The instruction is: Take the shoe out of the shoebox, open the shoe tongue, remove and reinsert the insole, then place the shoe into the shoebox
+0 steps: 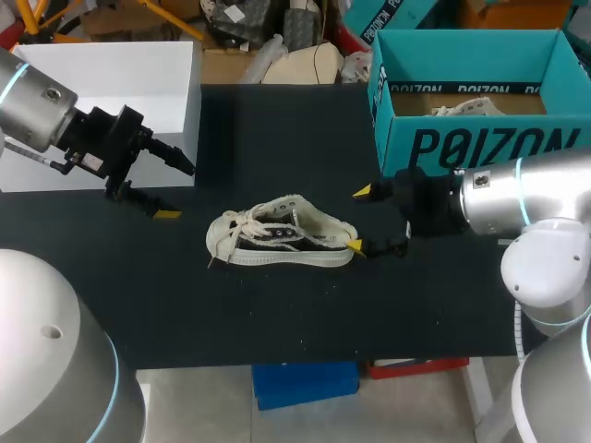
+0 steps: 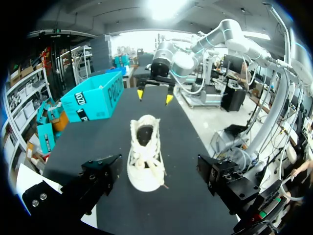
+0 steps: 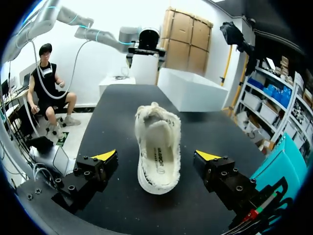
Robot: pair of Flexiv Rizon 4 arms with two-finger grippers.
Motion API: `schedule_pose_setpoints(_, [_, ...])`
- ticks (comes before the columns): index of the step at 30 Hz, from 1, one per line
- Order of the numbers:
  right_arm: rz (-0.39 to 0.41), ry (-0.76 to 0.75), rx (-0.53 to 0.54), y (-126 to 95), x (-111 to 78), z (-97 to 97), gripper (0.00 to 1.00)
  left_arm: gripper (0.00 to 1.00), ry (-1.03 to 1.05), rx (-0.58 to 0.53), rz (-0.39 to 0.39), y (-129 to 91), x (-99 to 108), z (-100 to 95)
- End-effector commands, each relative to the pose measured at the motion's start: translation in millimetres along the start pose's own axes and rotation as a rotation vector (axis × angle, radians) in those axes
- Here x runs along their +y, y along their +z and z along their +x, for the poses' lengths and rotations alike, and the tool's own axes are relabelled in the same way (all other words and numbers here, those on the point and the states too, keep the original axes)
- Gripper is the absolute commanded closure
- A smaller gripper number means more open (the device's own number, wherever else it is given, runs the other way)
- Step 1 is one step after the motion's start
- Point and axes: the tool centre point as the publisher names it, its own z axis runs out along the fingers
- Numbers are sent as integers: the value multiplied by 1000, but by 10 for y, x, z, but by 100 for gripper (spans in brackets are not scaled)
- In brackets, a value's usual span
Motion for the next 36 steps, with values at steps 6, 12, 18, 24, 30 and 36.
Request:
schedule_pose_setpoints(6, [-9, 5, -4, 229, -145, -108, 0, 0, 1, -3, -2, 16, 7, 1])
schedule_pose_setpoints(12, [-1, 7, 2, 302, -212, -184, 0, 0, 1, -3, -2, 16, 7, 1])
schedule_pose_setpoints(18, [30, 1, 7, 380, -307, -231, 0, 0, 1, -3, -2, 16, 7, 1])
schedule_pose_setpoints(24, [29, 13, 7, 446, -363, -246, 0, 0, 1, -3, -2, 16, 7, 1])
schedule_pose_setpoints(30, [19, 28, 13, 518, -412, -218, 0, 0, 1, -3, -2, 16, 7, 1])
schedule_pose_setpoints(36, [13, 41, 27, 576, -463, -173, 0, 0, 1, -3, -2, 16, 7, 1])
